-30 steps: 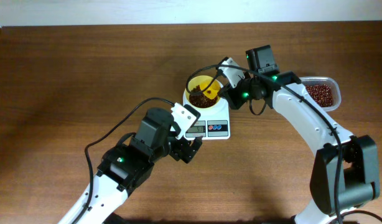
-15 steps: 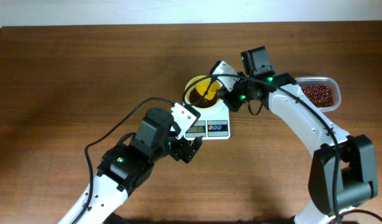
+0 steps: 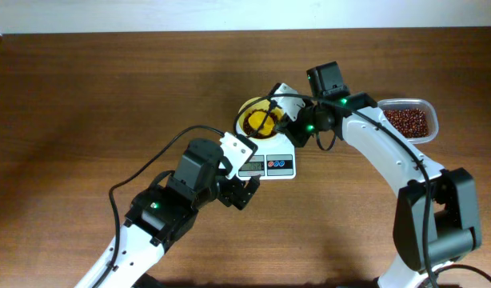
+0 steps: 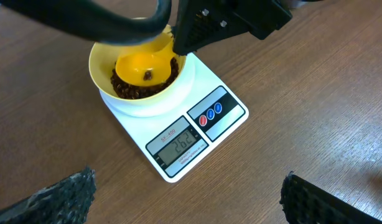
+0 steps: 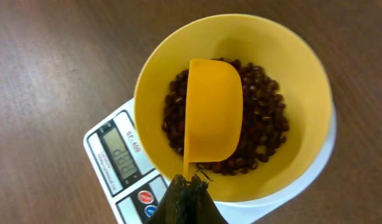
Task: Scoop item into bowl and weigh 50g on scale
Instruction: 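Move the scoop with the right gripper back to the bean container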
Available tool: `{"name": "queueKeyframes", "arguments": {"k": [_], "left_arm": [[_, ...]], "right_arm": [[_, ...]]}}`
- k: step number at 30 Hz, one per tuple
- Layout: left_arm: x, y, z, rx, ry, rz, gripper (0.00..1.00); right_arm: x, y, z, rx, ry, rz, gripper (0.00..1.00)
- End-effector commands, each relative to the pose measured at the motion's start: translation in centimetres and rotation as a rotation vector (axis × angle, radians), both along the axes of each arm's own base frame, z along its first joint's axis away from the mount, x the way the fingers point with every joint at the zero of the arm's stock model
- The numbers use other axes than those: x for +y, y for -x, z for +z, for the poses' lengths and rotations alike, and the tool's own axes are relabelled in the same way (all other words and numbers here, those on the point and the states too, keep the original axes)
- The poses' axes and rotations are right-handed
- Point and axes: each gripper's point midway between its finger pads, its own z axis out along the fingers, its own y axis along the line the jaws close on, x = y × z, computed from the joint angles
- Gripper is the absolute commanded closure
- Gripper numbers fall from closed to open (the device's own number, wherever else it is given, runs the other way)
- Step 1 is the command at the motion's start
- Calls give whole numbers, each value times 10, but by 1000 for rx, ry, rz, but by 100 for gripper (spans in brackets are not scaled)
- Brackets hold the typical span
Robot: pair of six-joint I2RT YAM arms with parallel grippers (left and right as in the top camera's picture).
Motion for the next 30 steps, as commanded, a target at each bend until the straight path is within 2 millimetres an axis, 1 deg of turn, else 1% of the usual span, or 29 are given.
{"name": "queueKeyframes", "arguments": {"k": [1,5,9,13,15,19,22,27,29,30], "left_arm": [[0,2,-3,12,6,4,1],[0,2,-3,12,6,4,1],[0,2,-3,13,6,4,1],[0,2,-3,13,6,4,1],[0,2,-3,13,6,4,1],[0,2,-3,12,6,4,1],[0,2,-3,13,6,4,1],[0,2,-3,12,6,4,1],[0,2,-3,13,6,4,1],[0,2,-3,13,6,4,1]], "right_arm": [[8,6,-3,46,-30,20,96],[6,10,-5,72,-26,9,96],[6,5,-3,79,-40,-26,96],[3,-4,0,59,-56,-54,96],[-3,-13,3,82,-83,-129,96],[-8,-17,11,140,-168,-175,96],[-9,-16,15,155,-203,-170,96],[-8,-16,17,163,-209,-178,96],[-8,-16,22,152,-212,-178,96],[-8,-17,28,136,-217,-175,96]]}}
